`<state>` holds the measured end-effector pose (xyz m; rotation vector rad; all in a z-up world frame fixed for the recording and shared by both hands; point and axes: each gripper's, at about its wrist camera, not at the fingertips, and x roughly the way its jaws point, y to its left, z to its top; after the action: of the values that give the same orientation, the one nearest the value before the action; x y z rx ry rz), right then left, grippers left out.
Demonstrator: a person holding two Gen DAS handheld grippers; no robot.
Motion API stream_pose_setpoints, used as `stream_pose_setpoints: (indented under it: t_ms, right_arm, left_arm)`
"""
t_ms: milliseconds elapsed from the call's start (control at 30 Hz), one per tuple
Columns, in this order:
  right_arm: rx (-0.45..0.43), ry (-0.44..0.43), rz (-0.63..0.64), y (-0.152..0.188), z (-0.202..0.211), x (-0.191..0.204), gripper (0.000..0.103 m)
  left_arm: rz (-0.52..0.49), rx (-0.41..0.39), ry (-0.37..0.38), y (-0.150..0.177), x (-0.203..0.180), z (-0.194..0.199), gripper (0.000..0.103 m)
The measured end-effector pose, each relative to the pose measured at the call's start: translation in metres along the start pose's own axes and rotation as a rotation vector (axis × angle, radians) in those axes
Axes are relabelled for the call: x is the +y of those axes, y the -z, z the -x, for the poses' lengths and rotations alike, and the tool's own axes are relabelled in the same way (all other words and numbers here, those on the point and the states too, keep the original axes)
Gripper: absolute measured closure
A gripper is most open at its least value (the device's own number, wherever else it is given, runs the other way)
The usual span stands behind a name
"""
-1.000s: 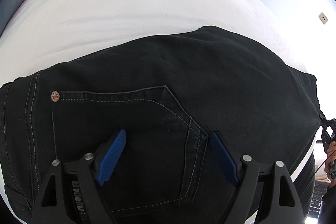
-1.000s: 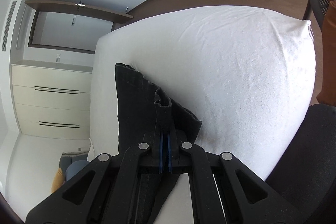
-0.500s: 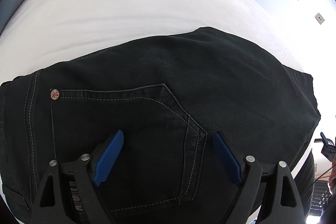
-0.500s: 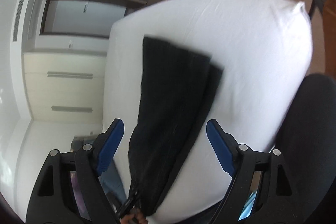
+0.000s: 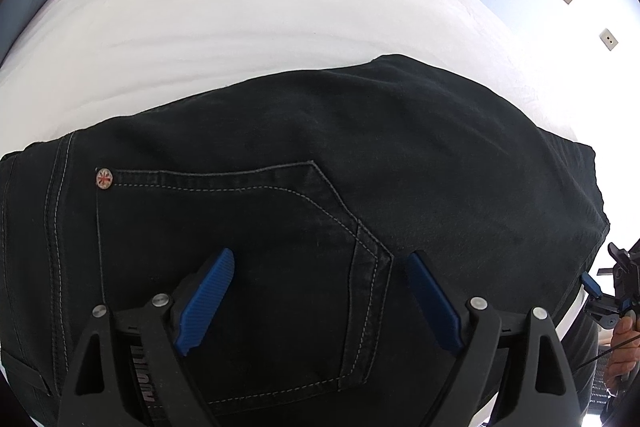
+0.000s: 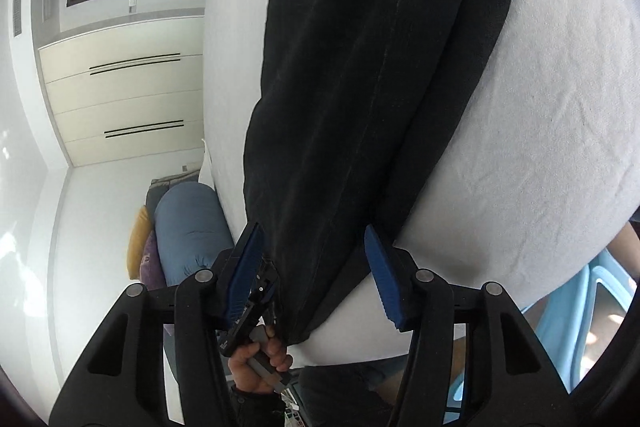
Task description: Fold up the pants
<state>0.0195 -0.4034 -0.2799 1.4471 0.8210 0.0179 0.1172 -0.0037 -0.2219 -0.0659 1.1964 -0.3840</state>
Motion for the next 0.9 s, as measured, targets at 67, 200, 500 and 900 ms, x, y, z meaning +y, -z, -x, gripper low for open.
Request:
stream_pose_setpoints:
  t_ms: [67, 200, 500, 900]
  right_arm:
    - [0.005, -0.008, 0.000, 0.000, -0.005, -0.001, 0.051]
    - [0.029, -0.003, -0.014, 0.000, -0.016, 0.000, 0.051]
    - [0.019, 0.043, 0.005, -0.003, -0.034, -0.006, 0.099]
    - [0.042, 0.091, 0.009, 0.011, -0.013, -0.026, 0.101]
  left_arm:
    - [0.001, 0.000, -0.001, -0.001, 0.001, 0.000, 0.014]
    - [0.000, -0.001, -0.004, 0.000, -0.001, -0.001, 0.013]
    - [-0.022, 0.002, -0.017, 0.004, -0.020, -0.001, 0.009]
    - [-0.127, 0.040, -0.074, 0.019, -0.026, 0.002, 0.009]
